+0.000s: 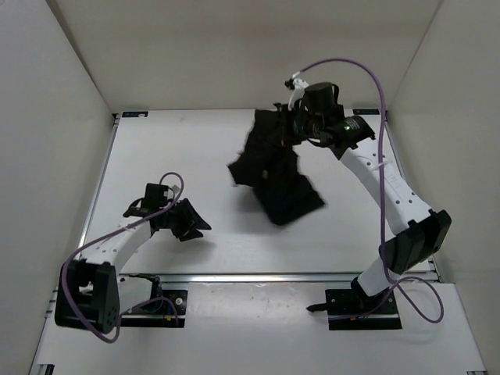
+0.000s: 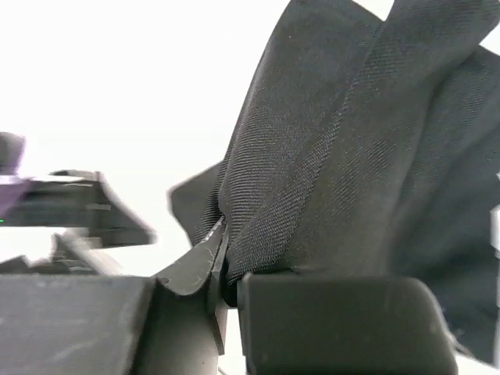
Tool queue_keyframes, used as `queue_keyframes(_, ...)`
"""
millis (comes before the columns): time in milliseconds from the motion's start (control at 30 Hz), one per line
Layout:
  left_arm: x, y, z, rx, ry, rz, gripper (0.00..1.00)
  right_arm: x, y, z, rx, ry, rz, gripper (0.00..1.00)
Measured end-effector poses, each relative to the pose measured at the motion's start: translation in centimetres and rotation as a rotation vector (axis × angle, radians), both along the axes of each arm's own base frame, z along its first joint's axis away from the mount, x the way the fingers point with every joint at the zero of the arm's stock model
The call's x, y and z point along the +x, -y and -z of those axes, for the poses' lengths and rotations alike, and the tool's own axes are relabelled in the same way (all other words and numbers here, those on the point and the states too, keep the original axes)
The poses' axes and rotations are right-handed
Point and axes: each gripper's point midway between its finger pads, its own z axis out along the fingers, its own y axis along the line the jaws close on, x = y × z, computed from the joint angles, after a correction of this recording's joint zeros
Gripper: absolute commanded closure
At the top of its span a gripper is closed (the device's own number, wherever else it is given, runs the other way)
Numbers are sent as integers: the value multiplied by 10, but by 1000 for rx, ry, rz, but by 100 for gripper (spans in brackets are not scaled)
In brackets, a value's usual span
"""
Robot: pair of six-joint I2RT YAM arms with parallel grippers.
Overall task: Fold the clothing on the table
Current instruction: Move the skirt to the center of the board, then flatten the skirt out
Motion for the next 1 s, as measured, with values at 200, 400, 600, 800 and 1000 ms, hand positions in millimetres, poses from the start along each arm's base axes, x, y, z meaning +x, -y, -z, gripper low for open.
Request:
queue_keyframes(200,27,-23,-39,-1,186,-119,47,-10,-2,-100,224,142,-23,100)
queue_keyframes(400,42,-32,-69,23,291,-162,46,-19,82,3,236,-89,224,78)
queue_keyframes(600,35,-32,-65,41,282,-155,46,-80,143,165,96,-516,447,31)
queue_keyframes(800,7,-2,-34,58,188,-46,42,-105,178,187,-67,-547,563,23)
queue_keyframes(1000,-1,35,1,94,69,76,42,-108,216,189,-216,-496,686,24)
